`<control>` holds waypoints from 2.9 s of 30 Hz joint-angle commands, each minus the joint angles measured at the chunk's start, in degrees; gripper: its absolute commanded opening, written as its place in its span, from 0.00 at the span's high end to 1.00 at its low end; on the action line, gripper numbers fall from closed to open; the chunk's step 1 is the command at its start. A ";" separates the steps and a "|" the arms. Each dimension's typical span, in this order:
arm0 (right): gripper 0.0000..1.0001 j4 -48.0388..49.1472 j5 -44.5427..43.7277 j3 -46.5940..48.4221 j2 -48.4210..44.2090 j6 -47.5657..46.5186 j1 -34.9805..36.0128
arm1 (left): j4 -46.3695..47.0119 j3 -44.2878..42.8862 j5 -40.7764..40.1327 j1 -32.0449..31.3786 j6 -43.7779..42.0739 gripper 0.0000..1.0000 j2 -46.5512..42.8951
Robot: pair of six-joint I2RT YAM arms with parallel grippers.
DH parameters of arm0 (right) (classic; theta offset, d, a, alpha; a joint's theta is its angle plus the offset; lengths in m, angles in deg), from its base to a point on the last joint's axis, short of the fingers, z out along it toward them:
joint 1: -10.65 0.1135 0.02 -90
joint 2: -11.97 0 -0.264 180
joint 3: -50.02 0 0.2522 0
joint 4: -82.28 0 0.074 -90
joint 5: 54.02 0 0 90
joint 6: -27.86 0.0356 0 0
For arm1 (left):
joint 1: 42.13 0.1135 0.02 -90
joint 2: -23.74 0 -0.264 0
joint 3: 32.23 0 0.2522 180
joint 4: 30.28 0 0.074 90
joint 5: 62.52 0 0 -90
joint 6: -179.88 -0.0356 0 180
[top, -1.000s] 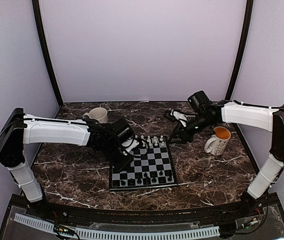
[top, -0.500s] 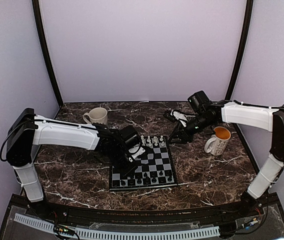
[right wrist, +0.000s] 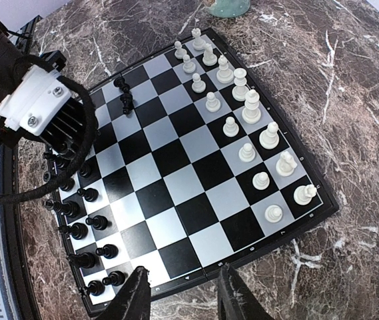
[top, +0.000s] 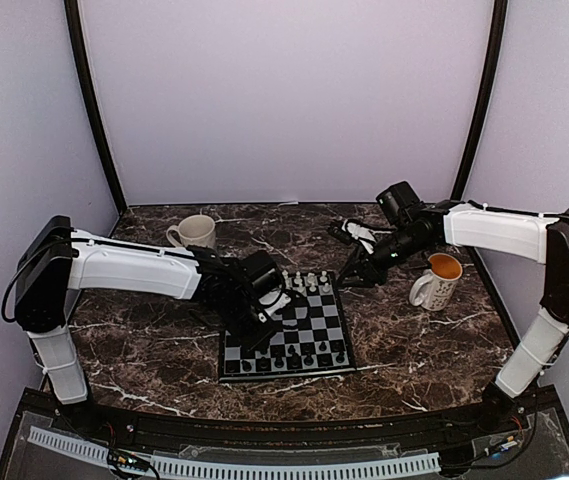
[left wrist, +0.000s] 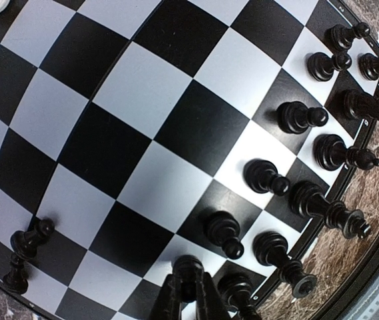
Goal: Set up the chess pieces on the board
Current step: Place the pawn at f7, then pick up the pawn from the chessboard.
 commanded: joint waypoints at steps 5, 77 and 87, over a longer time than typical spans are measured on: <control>0.65 0.13 1.06 -0.15 -0.73 -0.75 -0.24 | -1.87 -1.28 1.88 -0.73 -0.54 0.93 0.44; 0.65 -1.71 1.73 0.55 1.05 -2.11 -0.24 | -1.98 -5.87 0.33 9.91 -28.35 0.52 3.42; 0.65 -2.56 1.94 0.99 2.04 -2.55 -0.24 | -4.68 -6.31 4.61 10.33 -29.55 0.59 5.95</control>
